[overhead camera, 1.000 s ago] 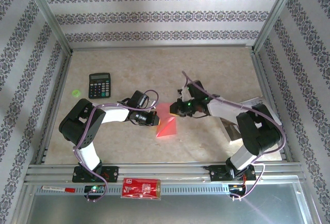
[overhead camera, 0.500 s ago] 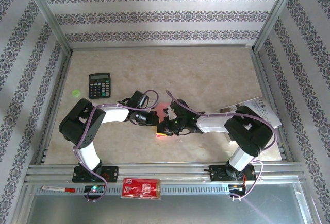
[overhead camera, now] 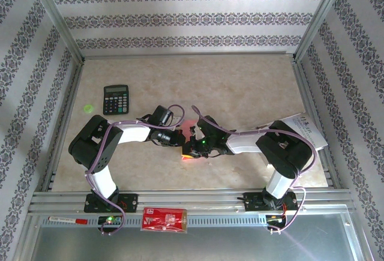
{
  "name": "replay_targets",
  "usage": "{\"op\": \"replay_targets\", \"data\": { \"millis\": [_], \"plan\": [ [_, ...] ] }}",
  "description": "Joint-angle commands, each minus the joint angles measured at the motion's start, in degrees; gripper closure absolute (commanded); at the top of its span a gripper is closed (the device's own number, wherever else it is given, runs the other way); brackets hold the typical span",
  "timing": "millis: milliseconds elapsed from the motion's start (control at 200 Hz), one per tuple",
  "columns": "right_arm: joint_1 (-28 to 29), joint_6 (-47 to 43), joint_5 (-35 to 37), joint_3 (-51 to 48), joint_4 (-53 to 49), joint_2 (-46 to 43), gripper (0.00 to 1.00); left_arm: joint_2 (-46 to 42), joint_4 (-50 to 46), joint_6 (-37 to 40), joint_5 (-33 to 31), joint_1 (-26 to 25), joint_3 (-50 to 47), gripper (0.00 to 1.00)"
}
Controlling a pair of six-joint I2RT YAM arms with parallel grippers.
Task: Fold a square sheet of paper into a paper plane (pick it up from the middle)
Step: Fold the triangle a second time at the center of the table.
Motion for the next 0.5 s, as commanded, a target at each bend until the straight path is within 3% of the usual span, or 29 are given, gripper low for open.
{"op": "replay_targets", "data": {
  "millis": [0, 495],
  "plan": [
    [0.58, -0.71, 0.94, 0.26, 0.01, 0.99, 0.95, 2.98, -7.42, 0.2, -5.89, -1.16, -2.15, 1.0],
    [0.58, -1.5, 1.29, -1.44, 0.01, 2.48, 0.95, 3.29, -7.55, 0.46, -6.01, -1.2, -2.04, 1.0]
  ]
}}
